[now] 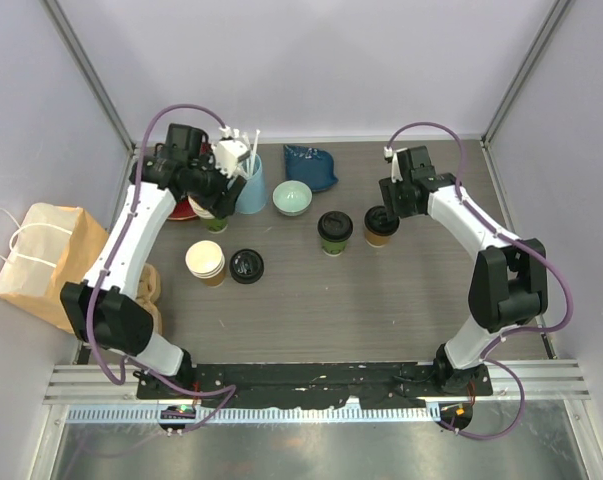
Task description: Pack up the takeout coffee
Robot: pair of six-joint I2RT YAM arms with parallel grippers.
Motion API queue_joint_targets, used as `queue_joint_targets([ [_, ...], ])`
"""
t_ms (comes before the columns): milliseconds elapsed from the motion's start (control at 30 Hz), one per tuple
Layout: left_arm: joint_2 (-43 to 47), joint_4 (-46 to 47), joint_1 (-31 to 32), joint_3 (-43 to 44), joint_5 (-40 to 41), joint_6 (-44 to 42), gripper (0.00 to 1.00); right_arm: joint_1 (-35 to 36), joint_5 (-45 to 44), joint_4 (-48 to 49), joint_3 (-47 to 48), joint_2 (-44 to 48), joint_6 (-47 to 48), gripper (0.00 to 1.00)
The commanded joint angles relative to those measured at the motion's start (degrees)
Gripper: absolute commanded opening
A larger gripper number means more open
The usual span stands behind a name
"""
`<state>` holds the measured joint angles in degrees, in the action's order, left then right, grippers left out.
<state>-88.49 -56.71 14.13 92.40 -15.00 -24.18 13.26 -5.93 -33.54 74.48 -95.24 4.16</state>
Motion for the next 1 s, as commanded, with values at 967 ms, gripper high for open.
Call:
queue_joint_targets([
  [967, 19.3, -5.1, -42.2, -7.4, 27.2, -9.5, 0.83, 4.7, 3.7, 0.9, 4.3, 13.0, 1.1, 0.65],
])
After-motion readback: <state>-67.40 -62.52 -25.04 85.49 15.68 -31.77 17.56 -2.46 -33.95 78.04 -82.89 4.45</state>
